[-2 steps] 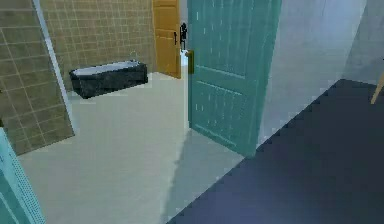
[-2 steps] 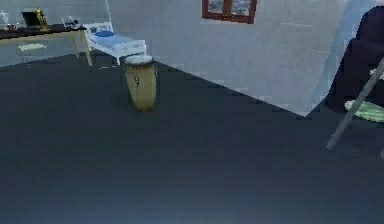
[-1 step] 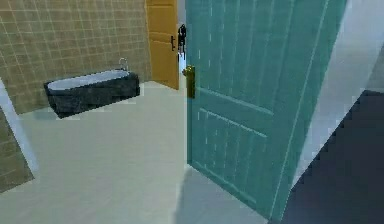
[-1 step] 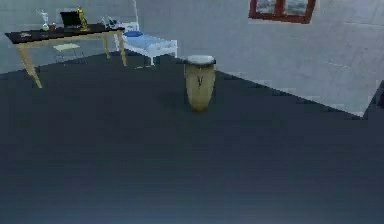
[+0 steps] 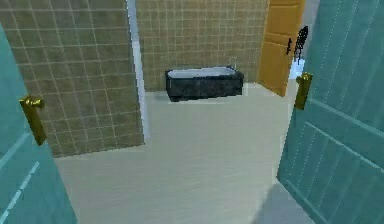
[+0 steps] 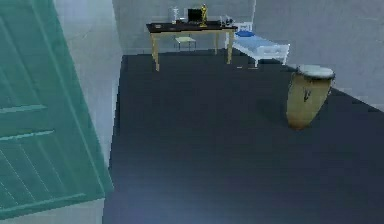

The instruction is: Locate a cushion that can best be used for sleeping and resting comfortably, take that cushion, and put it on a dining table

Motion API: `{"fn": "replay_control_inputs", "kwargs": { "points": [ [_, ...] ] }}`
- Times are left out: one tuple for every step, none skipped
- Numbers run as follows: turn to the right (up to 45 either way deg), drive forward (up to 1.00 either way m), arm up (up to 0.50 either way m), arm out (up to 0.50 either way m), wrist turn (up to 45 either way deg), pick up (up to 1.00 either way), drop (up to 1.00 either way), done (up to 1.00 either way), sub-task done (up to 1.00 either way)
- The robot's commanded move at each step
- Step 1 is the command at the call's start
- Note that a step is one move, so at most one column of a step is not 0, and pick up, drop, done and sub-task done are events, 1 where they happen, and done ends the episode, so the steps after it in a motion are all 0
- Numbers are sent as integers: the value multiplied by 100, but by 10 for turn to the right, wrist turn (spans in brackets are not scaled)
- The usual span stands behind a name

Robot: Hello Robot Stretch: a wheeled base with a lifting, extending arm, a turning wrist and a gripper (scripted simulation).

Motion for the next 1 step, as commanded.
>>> {"fn": "replay_control_inputs", "kwargs": {
  "points": [
    [0, 100, 0, 0, 0, 0, 0, 0, 0]
  ]
}}
